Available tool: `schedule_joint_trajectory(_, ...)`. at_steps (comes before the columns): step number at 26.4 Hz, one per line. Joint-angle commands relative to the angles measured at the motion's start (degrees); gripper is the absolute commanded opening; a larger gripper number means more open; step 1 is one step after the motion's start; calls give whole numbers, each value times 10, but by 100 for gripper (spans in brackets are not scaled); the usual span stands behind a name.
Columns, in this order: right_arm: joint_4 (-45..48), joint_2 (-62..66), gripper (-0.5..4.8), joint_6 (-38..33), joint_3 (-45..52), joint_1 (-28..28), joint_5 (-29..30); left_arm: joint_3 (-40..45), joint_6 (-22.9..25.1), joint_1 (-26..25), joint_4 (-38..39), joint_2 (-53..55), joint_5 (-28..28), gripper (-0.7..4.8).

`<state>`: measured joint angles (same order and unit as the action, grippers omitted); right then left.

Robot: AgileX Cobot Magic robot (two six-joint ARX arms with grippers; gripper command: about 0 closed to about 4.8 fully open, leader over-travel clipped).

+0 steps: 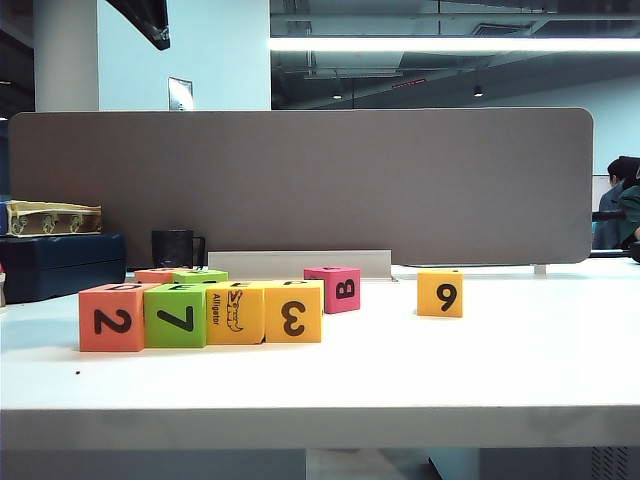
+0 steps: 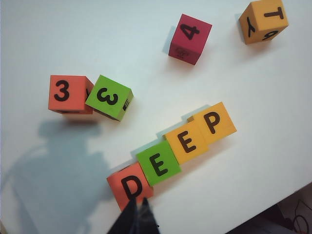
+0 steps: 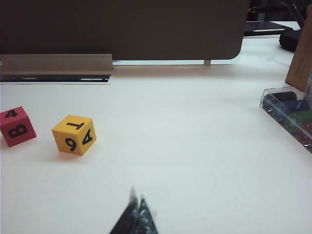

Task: Select the appropriate blocks from the scattered letter blocks on the table and arrange them in a row to spell out "DEEP".

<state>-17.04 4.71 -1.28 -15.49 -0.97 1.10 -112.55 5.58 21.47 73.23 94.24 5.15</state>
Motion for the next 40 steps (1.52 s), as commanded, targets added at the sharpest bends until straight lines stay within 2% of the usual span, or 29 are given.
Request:
schedule_joint_trajectory(1, 8, -3, -5, -2, -1, 0, -1, -1, 0, -1, -5, -3, 0, -6)
schedule_joint_trajectory(8, -1, -17, -5, -2, 2, 0, -2, -1, 0, -1, -6, -3, 0, -5)
schedule_joint_trajectory(30, 12, -48, -5, -22, 95, 0, -2, -1, 0, -1, -8, -3, 0, -5)
schedule_joint_trajectory(40, 62, -48, -5, -61, 149, -1, -1, -1, 0, -1, -10, -3, 0, -5)
